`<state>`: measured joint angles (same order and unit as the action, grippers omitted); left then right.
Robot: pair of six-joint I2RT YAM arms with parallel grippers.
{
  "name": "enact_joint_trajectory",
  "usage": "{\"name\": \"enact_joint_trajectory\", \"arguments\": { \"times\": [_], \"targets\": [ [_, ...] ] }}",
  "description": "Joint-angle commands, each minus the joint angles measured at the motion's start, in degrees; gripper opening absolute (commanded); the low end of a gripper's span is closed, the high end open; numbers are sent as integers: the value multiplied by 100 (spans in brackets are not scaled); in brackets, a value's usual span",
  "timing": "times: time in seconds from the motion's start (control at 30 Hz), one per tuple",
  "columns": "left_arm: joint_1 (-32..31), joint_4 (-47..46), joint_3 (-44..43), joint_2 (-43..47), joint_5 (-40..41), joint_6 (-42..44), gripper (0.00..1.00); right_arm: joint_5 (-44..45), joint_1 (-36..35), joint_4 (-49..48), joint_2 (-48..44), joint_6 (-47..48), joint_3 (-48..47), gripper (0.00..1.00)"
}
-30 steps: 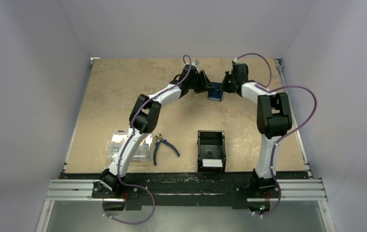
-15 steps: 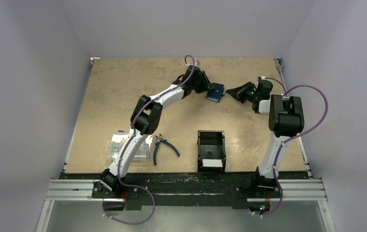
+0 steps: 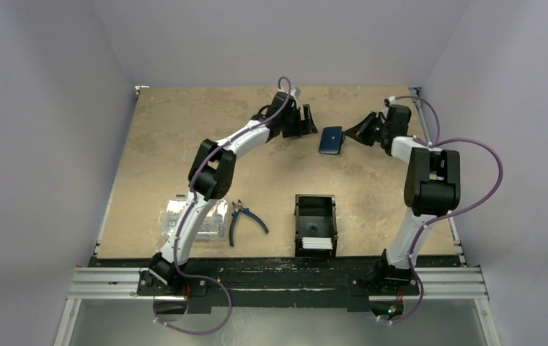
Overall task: Put the credit cards into the card holder
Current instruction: Open the card holder at the center of the board.
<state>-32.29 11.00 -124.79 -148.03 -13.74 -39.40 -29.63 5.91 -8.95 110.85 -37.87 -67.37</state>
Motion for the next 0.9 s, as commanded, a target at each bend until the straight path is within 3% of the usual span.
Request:
{"name": "enact_joint_trajectory", "arguments": {
  "times": [0.0, 0.13, 0.3, 0.4, 0.53, 0.7, 0.87],
  "targets": [
    [-184, 1138, 62, 344, 809, 1144, 75, -157, -124, 224, -253, 305, -345, 0],
    [-515, 1167, 52, 351, 1260, 1421, 77, -268, -138, 251, -318, 264, -421, 0],
    [-414, 530, 329, 347, 206, 688, 77, -471, -346, 399, -347, 299, -671, 0],
    [-167, -470, 1155, 572, -644, -302, 73, -467, -452, 515, -409, 336, -785, 0],
    [162, -1718, 2407, 1220, -698, -954, 73, -418, -489, 585, -484, 349, -853, 0],
    [276, -1724, 2609, 1535, -814, -857, 74, -421, -501, 631, -485, 362, -867, 0],
    [162, -1406, 2184, 1404, -913, -648, 75, -369, -499, 677, -468, 409, -873, 0]
  ]
}}
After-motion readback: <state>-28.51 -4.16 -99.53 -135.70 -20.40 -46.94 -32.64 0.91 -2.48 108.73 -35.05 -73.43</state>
